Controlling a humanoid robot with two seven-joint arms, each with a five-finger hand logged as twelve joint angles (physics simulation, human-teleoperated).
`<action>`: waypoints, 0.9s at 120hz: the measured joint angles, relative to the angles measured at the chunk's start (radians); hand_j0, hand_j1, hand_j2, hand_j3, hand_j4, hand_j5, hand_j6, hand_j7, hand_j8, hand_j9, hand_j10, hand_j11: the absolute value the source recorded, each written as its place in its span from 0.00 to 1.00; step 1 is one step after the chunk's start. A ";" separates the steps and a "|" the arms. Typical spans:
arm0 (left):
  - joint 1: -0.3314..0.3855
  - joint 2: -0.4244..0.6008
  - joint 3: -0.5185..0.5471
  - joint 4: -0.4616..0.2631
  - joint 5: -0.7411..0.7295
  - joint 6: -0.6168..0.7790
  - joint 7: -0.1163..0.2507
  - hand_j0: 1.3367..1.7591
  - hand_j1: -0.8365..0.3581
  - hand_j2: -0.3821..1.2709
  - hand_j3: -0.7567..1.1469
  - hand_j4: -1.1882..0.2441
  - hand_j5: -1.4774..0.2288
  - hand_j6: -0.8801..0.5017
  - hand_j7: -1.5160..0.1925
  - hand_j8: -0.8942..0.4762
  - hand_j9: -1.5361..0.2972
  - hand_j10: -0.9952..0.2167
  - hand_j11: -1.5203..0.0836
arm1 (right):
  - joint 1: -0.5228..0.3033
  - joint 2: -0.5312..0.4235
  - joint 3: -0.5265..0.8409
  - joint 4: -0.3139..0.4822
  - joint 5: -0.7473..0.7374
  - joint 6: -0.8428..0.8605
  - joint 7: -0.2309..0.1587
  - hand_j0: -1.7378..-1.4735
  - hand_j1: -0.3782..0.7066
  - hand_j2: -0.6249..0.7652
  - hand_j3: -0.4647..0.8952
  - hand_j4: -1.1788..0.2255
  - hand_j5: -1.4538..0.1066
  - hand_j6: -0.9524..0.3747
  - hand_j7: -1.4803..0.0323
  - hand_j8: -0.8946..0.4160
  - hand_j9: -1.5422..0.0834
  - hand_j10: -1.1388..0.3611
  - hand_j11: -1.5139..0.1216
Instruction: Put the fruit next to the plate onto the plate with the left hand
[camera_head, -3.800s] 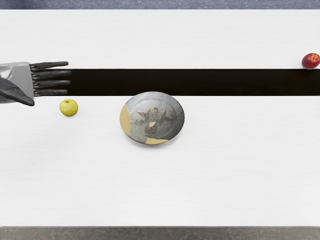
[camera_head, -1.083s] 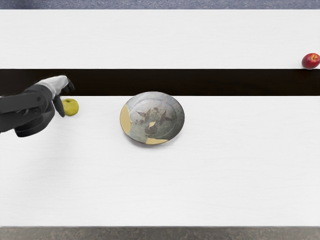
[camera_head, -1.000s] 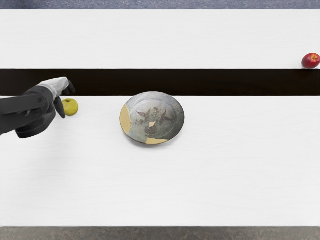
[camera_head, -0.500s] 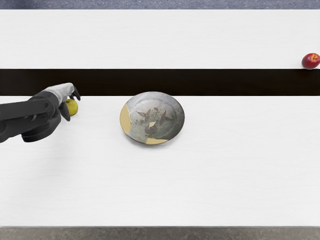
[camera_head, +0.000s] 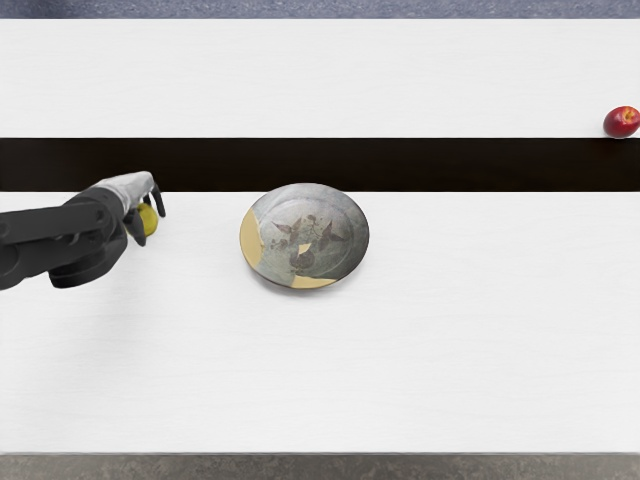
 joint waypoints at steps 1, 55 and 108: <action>0.000 0.000 0.000 0.000 -0.001 0.000 0.000 0.76 0.44 0.43 0.32 0.35 0.40 0.30 0.40 0.34 0.37 0.28 0.42 | 0.000 0.000 0.000 0.000 0.000 0.000 0.000 0.30 0.05 0.45 0.34 0.83 0.92 0.70 0.96 0.67 0.93 0.75 0.91; -0.022 0.070 -0.401 -0.004 -0.335 -0.196 -0.001 0.75 0.48 0.39 0.38 0.35 0.32 0.29 0.35 0.33 0.34 0.29 0.37 | 0.000 0.000 0.000 -0.001 0.000 0.000 0.000 0.30 0.05 0.45 0.34 0.83 0.92 0.70 0.96 0.67 0.93 0.75 0.91; -0.022 0.000 -0.703 -0.012 -0.587 -0.696 -0.001 0.75 0.47 0.41 0.40 0.35 0.30 0.29 0.34 0.32 0.33 0.30 0.37 | 0.000 0.000 0.000 -0.001 0.000 0.000 0.000 0.30 0.05 0.45 0.34 0.83 0.92 0.70 0.96 0.67 0.93 0.75 0.91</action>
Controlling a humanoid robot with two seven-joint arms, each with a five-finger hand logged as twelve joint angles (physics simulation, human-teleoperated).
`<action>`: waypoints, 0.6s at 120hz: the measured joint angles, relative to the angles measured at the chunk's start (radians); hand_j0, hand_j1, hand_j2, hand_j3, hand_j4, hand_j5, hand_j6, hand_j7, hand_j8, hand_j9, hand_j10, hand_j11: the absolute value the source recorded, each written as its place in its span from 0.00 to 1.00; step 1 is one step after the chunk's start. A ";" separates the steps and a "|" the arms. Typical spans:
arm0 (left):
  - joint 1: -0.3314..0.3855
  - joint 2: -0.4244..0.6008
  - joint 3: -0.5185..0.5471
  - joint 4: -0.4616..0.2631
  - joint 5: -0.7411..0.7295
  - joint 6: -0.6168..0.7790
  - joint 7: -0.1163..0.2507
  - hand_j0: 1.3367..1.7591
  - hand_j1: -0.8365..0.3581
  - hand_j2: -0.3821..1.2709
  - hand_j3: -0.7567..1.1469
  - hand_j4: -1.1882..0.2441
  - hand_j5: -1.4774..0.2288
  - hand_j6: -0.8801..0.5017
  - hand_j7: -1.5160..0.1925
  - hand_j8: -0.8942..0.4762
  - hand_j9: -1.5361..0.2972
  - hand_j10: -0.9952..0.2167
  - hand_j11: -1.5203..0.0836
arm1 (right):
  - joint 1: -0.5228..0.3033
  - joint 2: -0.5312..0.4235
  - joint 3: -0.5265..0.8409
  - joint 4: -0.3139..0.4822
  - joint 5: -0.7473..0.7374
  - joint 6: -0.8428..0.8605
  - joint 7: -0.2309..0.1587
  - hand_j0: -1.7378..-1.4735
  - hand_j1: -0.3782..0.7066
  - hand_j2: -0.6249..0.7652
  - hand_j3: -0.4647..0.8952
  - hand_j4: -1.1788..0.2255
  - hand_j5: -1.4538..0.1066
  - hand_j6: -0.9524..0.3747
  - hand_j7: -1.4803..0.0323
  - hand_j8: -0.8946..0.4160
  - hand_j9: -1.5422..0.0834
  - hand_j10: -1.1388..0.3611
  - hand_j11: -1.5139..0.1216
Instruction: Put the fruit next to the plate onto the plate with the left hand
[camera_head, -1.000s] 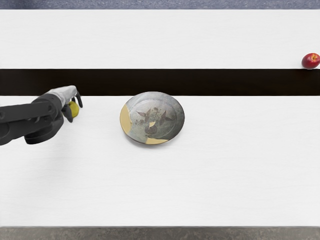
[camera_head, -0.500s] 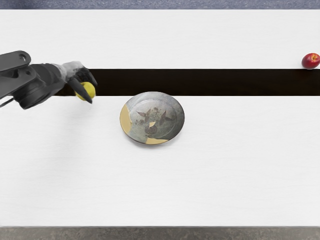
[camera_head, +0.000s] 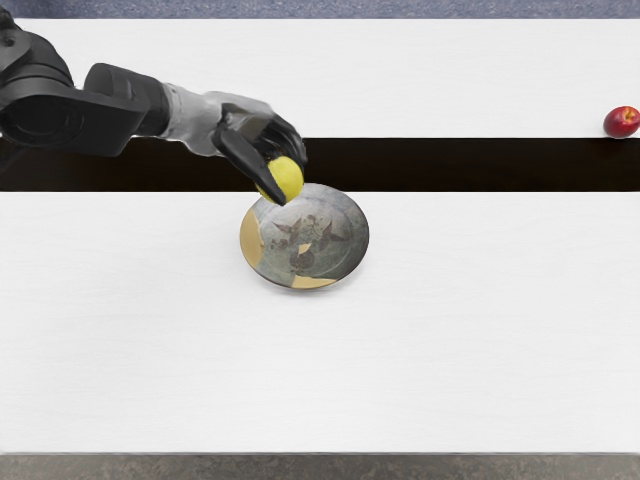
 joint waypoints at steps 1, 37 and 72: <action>0.002 -0.011 0.003 0.000 0.001 -0.001 0.000 0.75 0.47 0.41 0.40 0.35 0.30 0.29 0.34 0.32 0.33 0.30 0.37 | 0.000 0.000 0.000 0.000 0.000 0.000 0.000 0.30 0.05 0.45 0.34 0.83 0.92 0.70 0.96 0.67 0.93 0.75 0.91; -0.039 -0.054 0.102 0.001 -0.011 -0.027 0.000 0.76 0.73 0.33 0.40 0.60 0.59 0.46 0.62 0.49 0.60 0.58 0.67 | 0.000 0.000 0.000 0.000 0.000 0.000 0.000 0.30 0.05 0.45 0.34 0.83 0.92 0.70 0.96 0.67 0.93 0.75 0.91; 0.063 0.205 -0.096 0.007 -0.306 -0.142 0.000 0.76 0.92 0.25 0.40 0.77 0.79 0.59 0.82 0.61 0.78 0.76 0.88 | 0.000 0.000 0.000 0.000 0.000 0.000 0.000 0.30 0.05 0.45 0.34 0.83 0.92 0.70 0.96 0.67 0.93 0.75 0.91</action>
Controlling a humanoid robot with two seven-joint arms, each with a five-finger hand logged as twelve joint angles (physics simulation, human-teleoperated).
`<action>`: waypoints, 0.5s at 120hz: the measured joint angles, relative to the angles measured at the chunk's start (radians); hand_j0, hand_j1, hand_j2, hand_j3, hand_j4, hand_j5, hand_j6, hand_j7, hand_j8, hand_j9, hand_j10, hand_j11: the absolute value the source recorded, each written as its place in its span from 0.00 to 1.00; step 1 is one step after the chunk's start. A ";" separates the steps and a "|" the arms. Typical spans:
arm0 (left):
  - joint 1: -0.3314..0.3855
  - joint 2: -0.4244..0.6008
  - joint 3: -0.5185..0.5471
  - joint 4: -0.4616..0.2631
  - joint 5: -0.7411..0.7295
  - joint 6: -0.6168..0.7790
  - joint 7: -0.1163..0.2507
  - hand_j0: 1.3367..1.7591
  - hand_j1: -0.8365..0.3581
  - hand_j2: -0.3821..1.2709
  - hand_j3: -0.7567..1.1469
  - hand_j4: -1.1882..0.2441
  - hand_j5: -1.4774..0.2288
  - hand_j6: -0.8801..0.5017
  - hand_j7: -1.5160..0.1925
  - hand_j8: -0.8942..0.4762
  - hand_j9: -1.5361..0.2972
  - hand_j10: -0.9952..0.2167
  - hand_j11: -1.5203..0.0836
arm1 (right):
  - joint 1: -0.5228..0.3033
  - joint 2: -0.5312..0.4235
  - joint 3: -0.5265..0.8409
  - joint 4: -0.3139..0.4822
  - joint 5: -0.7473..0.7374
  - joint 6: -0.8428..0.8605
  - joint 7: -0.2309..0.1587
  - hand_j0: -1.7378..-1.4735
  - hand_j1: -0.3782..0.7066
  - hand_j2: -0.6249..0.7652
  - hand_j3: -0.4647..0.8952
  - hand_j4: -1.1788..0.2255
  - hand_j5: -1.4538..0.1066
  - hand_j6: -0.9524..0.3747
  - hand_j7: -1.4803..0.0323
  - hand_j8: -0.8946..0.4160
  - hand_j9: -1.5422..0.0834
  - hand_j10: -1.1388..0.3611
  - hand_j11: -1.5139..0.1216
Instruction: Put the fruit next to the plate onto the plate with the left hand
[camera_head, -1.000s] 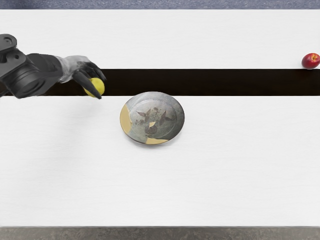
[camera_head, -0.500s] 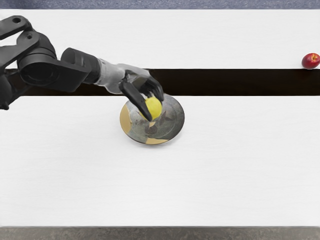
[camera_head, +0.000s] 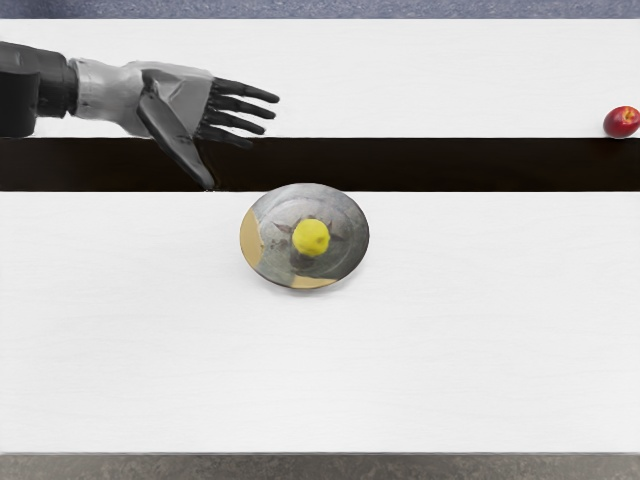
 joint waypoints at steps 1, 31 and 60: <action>0.011 0.005 -0.002 0.000 -0.006 -0.001 0.000 0.76 0.92 0.25 0.40 0.77 0.80 0.59 0.82 0.61 0.78 0.76 0.88 | 0.000 0.000 0.000 0.000 0.000 0.000 0.000 0.30 0.05 0.45 0.34 0.83 0.92 0.70 0.96 0.67 0.93 0.75 0.91; 0.203 0.210 -0.020 0.006 -0.201 -0.009 0.000 0.76 0.97 0.24 0.40 0.81 0.84 0.62 0.86 0.64 0.82 0.80 0.92 | 0.000 0.000 0.000 0.000 0.000 0.000 0.000 0.30 0.05 0.45 0.34 0.83 0.92 0.70 0.96 0.67 0.93 0.75 0.91; 0.299 0.337 -0.022 0.015 -0.302 -0.010 0.000 0.76 0.98 0.23 0.40 0.82 0.86 0.63 0.88 0.65 0.83 0.81 0.94 | 0.000 0.000 0.000 0.001 0.000 0.000 0.000 0.30 0.05 0.45 0.34 0.83 0.92 0.70 0.96 0.67 0.93 0.75 0.91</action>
